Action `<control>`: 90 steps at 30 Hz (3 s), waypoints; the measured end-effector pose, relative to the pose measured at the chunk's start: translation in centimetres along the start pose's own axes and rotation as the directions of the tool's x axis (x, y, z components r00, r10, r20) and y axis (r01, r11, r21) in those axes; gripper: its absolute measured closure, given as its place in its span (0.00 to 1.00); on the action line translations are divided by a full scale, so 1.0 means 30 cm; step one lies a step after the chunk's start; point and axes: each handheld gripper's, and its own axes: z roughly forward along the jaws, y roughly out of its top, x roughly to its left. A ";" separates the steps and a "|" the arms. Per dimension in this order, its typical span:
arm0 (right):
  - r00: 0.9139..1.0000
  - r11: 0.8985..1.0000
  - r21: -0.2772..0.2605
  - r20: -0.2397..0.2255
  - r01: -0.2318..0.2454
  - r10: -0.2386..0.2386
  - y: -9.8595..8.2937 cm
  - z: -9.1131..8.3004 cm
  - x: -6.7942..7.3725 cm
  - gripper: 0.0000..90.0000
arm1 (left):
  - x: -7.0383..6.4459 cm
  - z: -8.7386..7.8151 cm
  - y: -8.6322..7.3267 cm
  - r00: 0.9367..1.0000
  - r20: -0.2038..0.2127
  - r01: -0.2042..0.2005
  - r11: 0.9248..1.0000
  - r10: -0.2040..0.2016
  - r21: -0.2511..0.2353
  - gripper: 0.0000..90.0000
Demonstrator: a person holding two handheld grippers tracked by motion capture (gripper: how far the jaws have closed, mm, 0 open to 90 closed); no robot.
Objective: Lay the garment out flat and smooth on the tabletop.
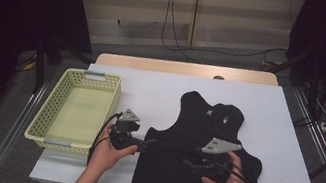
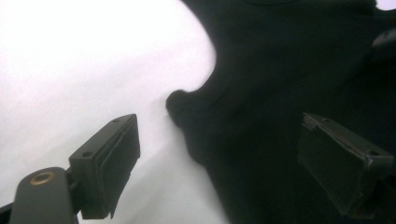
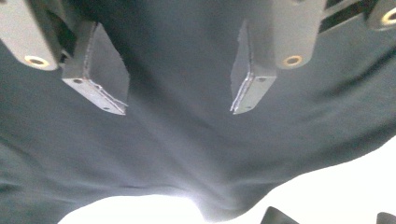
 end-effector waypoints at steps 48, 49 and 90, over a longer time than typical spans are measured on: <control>0.879 0.947 0.017 -0.377 0.320 -0.290 0.092 0.249 0.363 0.75 | 0.035 0.052 -0.019 0.996 -0.065 0.056 0.998 -0.053 0.034 0.42; 0.878 0.947 0.016 -0.381 0.320 -0.290 0.092 0.251 0.362 0.78 | 0.036 0.052 -0.019 0.996 -0.062 0.060 0.997 -0.058 0.040 0.44; 0.858 0.979 -0.067 -0.472 0.194 -0.203 0.129 0.184 0.406 0.69 | 0.022 0.000 0.017 0.999 -0.003 0.051 0.998 -0.051 0.031 0.94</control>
